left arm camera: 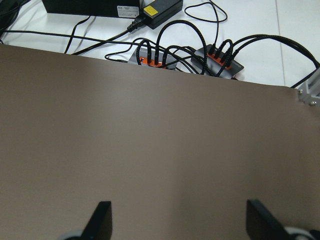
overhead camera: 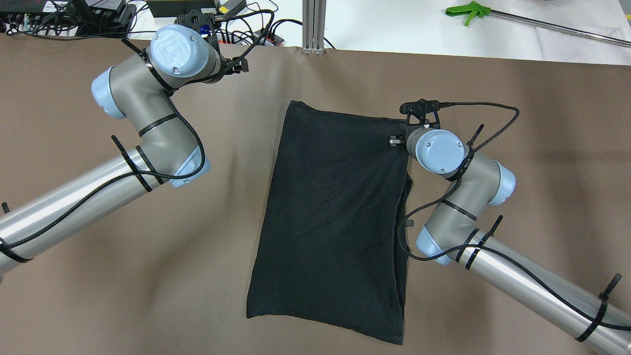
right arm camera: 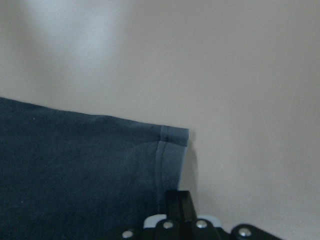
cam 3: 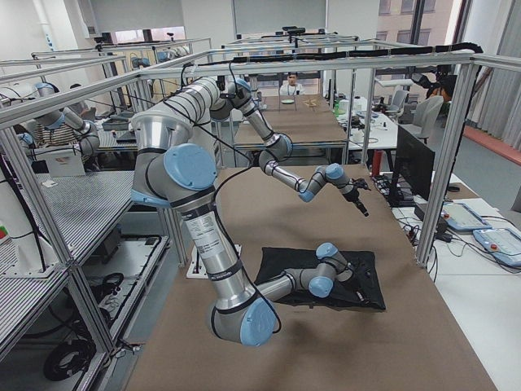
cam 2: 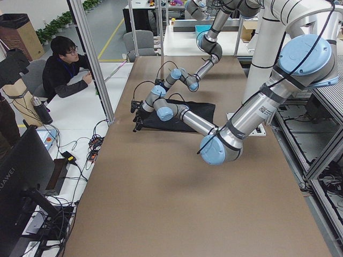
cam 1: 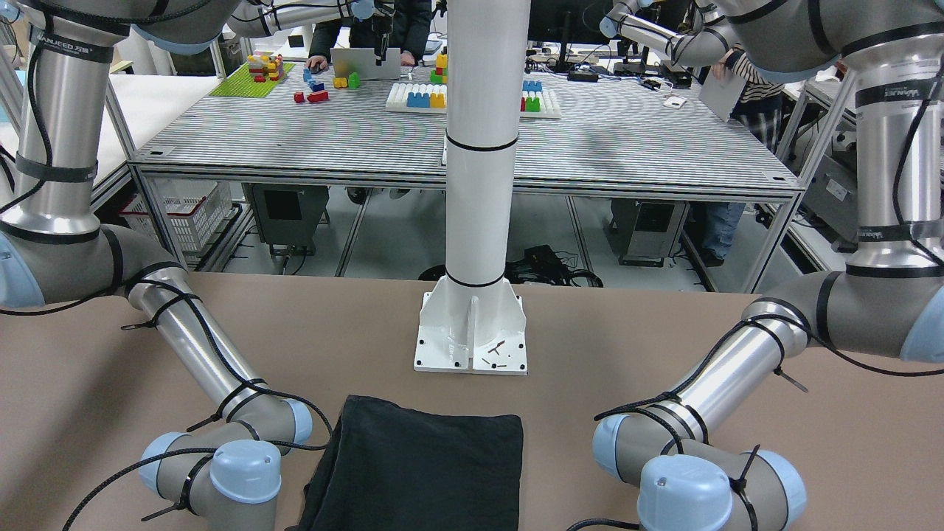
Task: Fold clothes
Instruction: 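Slide the right gripper along the shirt's side edge toward the robot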
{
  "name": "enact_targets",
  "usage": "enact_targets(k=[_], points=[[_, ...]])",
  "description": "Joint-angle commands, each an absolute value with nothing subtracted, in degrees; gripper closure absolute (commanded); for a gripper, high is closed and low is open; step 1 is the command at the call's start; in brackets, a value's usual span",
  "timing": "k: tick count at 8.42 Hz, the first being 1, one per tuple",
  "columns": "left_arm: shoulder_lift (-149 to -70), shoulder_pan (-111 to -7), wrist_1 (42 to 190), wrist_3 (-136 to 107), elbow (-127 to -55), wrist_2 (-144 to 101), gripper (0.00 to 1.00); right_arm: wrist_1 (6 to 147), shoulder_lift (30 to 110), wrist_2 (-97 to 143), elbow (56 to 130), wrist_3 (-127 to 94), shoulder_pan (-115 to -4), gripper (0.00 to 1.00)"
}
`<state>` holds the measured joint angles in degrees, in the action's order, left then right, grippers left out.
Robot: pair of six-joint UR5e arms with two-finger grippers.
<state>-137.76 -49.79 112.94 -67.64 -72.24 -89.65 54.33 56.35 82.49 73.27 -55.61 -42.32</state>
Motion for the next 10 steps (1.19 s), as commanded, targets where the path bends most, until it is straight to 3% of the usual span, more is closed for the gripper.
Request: enact_targets(k=[1,3,5,10], points=[[-137.81,-49.92,112.94,-67.68,-72.16,-89.65,0.06,54.31,55.99,88.19,73.47,-55.02,-44.80,0.05],[-137.90,-49.92,113.03,-67.68,-72.16,-89.65,0.06,57.02,55.46,93.42,77.49,-55.98,-45.97,0.06],[-138.16,-49.83,113.03,-67.94,-72.16,-89.65,0.06,58.45,55.28,93.69,82.94,-71.89,-44.57,0.06],[-138.25,-49.57,113.12,-68.55,-72.68,-89.65,0.05,58.36,60.45,94.74,87.26,-76.99,-36.13,0.06]])
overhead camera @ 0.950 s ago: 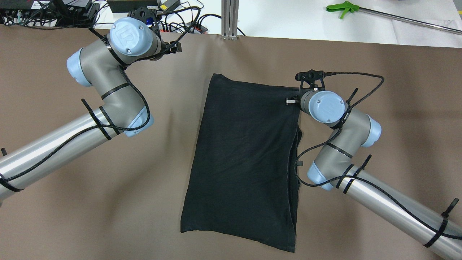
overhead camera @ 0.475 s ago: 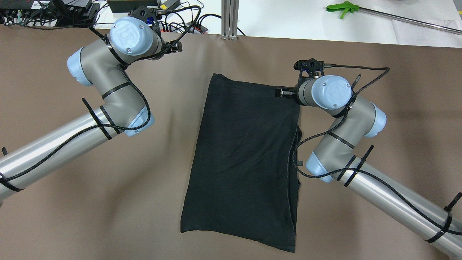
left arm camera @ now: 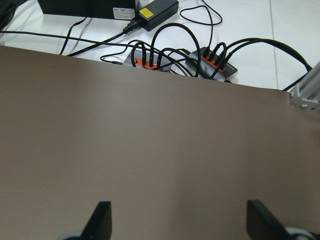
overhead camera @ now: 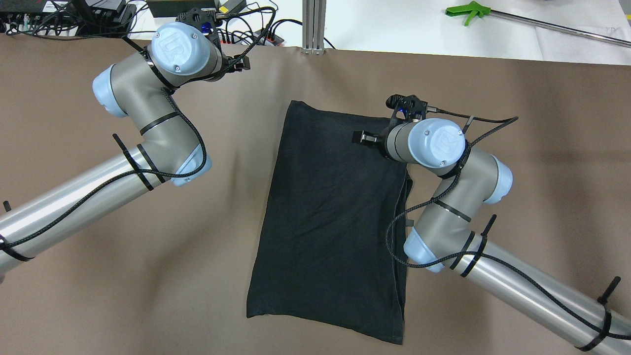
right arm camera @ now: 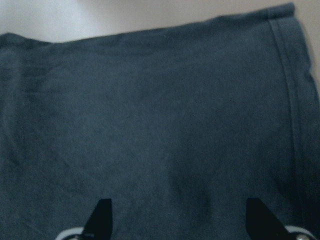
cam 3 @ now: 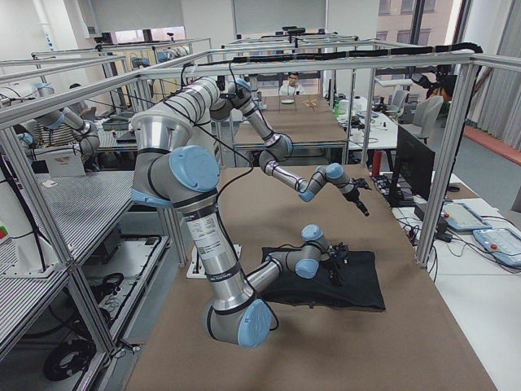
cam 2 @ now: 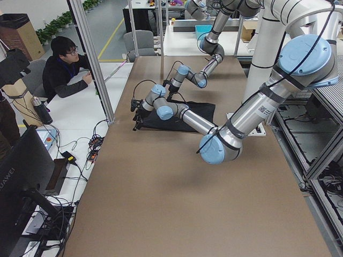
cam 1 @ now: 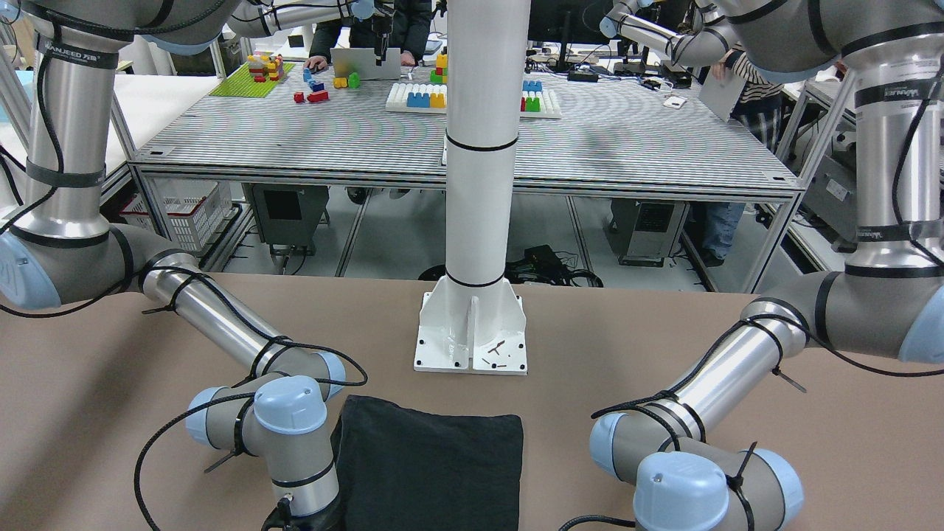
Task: Fold clothes
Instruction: 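Slide the right gripper along the shirt's side edge toward the robot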
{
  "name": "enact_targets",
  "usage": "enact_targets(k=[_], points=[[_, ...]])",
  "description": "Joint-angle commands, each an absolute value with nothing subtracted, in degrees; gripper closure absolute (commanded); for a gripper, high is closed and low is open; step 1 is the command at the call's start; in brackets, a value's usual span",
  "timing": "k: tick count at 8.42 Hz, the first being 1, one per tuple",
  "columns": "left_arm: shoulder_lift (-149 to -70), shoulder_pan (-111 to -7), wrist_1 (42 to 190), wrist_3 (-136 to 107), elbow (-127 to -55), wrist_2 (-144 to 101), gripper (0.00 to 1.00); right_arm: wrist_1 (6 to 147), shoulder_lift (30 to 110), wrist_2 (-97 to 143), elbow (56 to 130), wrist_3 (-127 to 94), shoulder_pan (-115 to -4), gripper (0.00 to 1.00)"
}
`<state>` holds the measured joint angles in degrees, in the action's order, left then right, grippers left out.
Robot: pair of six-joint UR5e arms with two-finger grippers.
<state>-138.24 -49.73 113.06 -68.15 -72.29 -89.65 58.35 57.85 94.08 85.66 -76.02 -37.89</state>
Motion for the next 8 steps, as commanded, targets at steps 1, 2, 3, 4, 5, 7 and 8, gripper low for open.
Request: enact_targets(k=[1,2,3,4,5,7,8], points=[[-138.25,-49.57,113.12,-68.55,-72.69,-89.65,0.06,58.19,62.21,94.75,87.88,-76.99,-34.99,0.06],[-138.25,-49.57,113.20,-68.47,-72.69,-89.65,0.05,58.18,63.97,94.83,89.37,-76.99,-34.89,0.06],[-138.34,-49.48,113.12,-68.47,-72.69,-89.65,0.05,57.66,67.46,94.92,90.86,-76.99,-34.81,0.06],[-138.69,-49.48,113.12,-68.29,-72.42,-89.56,0.05,57.40,70.55,95.53,92.44,-76.99,-34.80,0.06],[-138.78,-49.48,113.12,-68.03,-72.25,-89.47,0.05,57.83,73.45,97.63,96.03,-76.99,-34.89,0.06],[-138.78,-49.48,113.12,-67.94,-72.16,-89.47,0.05,58.36,78.63,104.21,104.36,-76.99,-36.64,0.06],[-138.69,-49.57,113.12,-67.85,-72.16,-89.47,0.06,58.36,79.62,106.50,108.16,-77.43,-37.35,0.06]])
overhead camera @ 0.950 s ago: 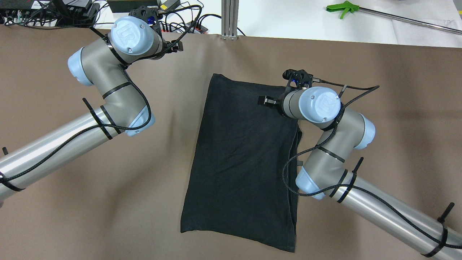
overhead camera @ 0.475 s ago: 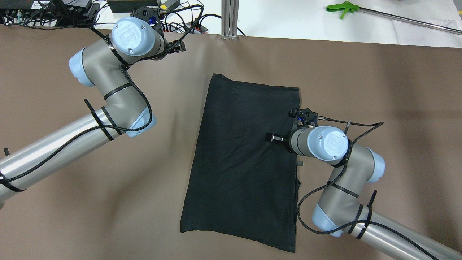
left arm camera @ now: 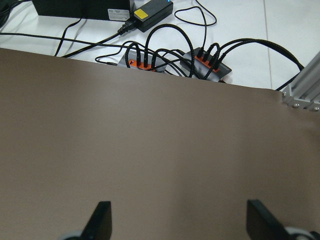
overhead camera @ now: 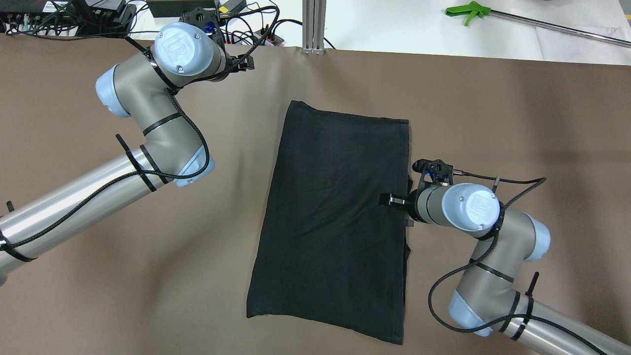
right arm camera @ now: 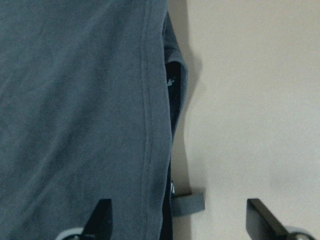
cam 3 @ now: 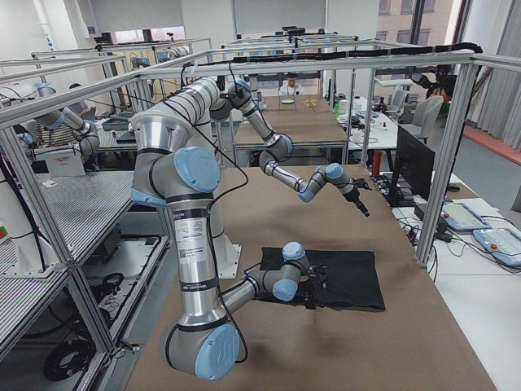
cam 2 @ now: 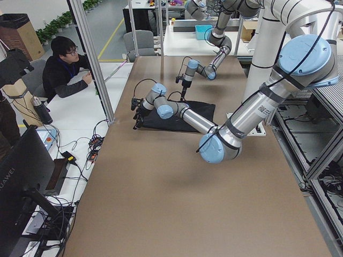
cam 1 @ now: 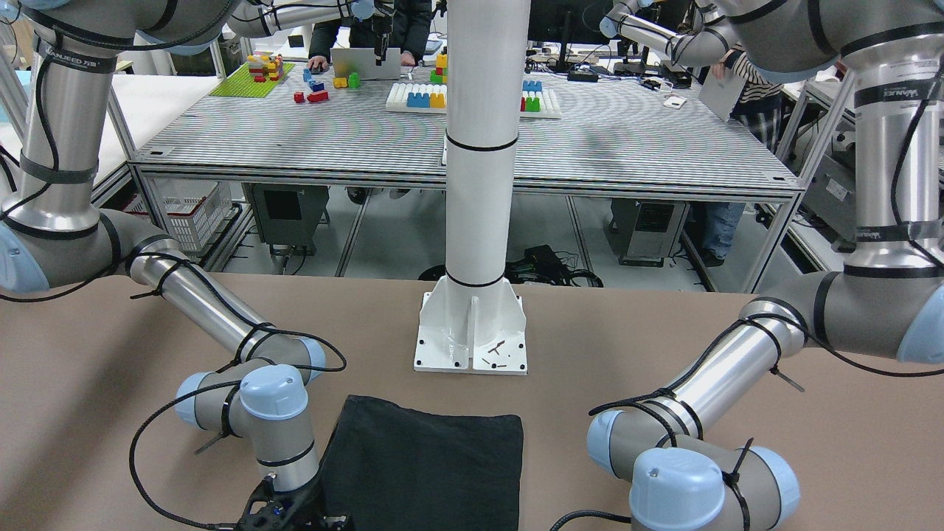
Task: Fold clothes
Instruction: 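Move the right gripper down the side edge to the shirt's nearest corner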
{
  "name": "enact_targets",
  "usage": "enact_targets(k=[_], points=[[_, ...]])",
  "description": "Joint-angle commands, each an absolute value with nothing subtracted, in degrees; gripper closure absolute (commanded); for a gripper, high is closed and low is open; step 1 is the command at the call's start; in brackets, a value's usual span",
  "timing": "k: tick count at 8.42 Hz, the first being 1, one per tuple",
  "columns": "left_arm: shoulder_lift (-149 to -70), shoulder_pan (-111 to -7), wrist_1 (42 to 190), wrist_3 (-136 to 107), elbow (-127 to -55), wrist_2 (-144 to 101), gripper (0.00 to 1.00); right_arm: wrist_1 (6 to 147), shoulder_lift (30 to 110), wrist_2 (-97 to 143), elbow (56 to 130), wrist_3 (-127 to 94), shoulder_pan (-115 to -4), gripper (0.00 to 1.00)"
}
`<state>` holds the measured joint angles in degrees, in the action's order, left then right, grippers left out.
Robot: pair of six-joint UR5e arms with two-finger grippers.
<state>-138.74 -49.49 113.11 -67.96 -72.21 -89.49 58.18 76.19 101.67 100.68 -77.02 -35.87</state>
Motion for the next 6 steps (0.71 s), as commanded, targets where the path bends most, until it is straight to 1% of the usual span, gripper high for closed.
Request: enact_targets(k=[1,3,5,6], points=[[-138.60,-49.57,113.12,-67.94,-72.16,-89.47,0.06,58.19,78.93,106.61,108.89,-82.65,-36.74,0.06],[-138.52,-49.40,113.12,-68.64,-72.25,-89.38,0.06,57.48,77.52,105.91,108.81,-89.02,-33.77,0.06],[-138.34,-49.22,113.20,-68.64,-72.33,-89.30,0.06,55.56,76.12,97.71,106.97,-89.47,-27.46,0.06],[-138.43,-49.13,113.20,-68.73,-72.33,-89.30,0.05,53.98,76.72,96.08,106.79,-89.65,-26.20,0.06]])
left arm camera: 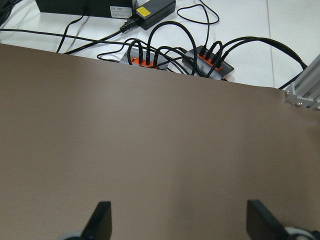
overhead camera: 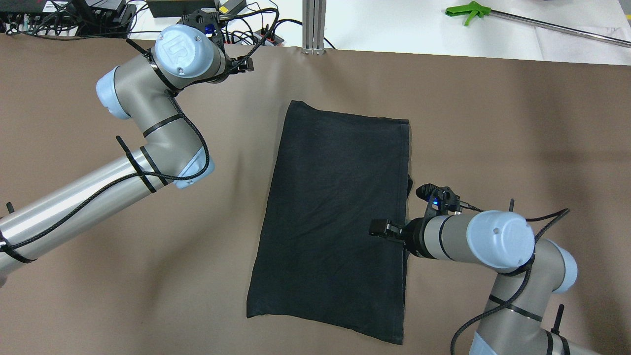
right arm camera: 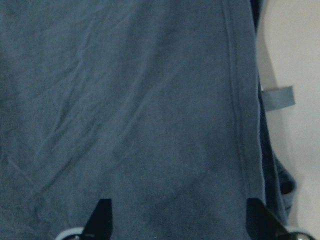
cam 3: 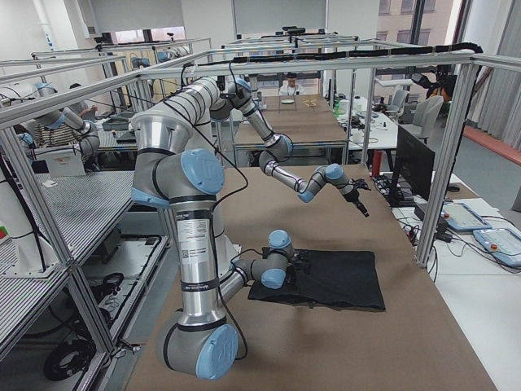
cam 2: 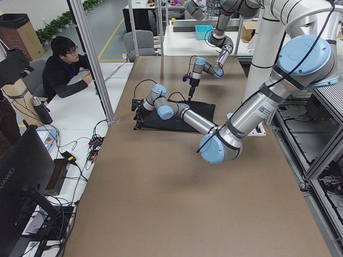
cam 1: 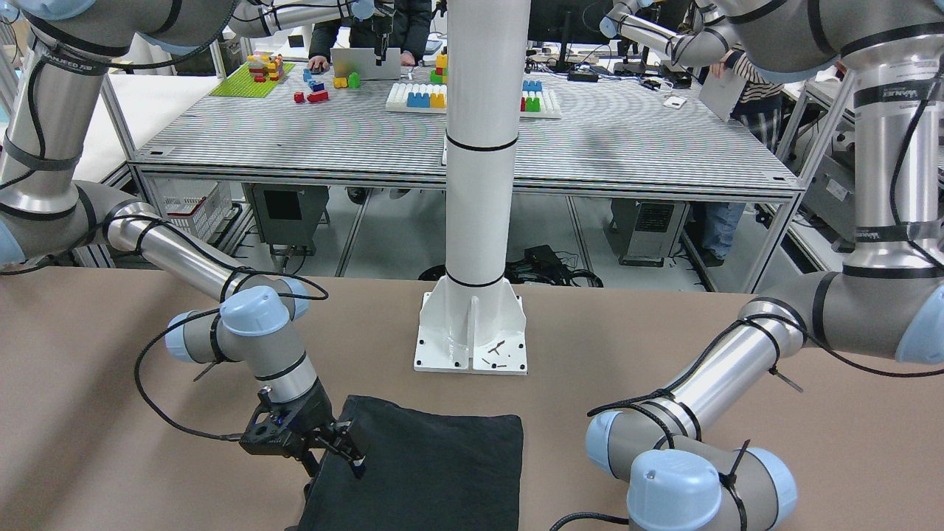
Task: Fold clothes
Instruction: 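Move the right gripper down the side edge to the shirt's nearest corner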
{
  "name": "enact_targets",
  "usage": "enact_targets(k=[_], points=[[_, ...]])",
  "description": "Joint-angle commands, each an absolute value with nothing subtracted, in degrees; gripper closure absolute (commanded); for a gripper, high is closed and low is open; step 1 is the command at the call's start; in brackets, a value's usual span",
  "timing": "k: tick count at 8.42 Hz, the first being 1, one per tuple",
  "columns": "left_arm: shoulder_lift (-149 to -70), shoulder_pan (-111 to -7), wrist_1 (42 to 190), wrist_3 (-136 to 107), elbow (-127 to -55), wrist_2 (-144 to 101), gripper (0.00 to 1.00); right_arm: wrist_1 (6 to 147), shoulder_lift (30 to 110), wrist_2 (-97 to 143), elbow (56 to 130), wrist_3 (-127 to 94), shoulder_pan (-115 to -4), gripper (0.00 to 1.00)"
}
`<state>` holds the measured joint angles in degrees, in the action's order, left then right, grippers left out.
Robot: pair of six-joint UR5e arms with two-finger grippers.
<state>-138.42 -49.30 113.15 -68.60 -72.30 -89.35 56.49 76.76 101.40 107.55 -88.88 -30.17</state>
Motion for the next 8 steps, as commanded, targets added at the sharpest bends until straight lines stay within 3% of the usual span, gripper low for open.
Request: enact_targets(k=[1,8], points=[[-138.43,-49.13,113.12,-68.64,-72.33,-89.30,0.06,53.62,76.82,95.98,106.61,-89.65,-25.67,0.06],[-138.69,-48.96,113.12,-68.64,-72.51,-89.21,0.05,53.53,77.78,96.06,103.96,-89.56,-24.61,0.06]])
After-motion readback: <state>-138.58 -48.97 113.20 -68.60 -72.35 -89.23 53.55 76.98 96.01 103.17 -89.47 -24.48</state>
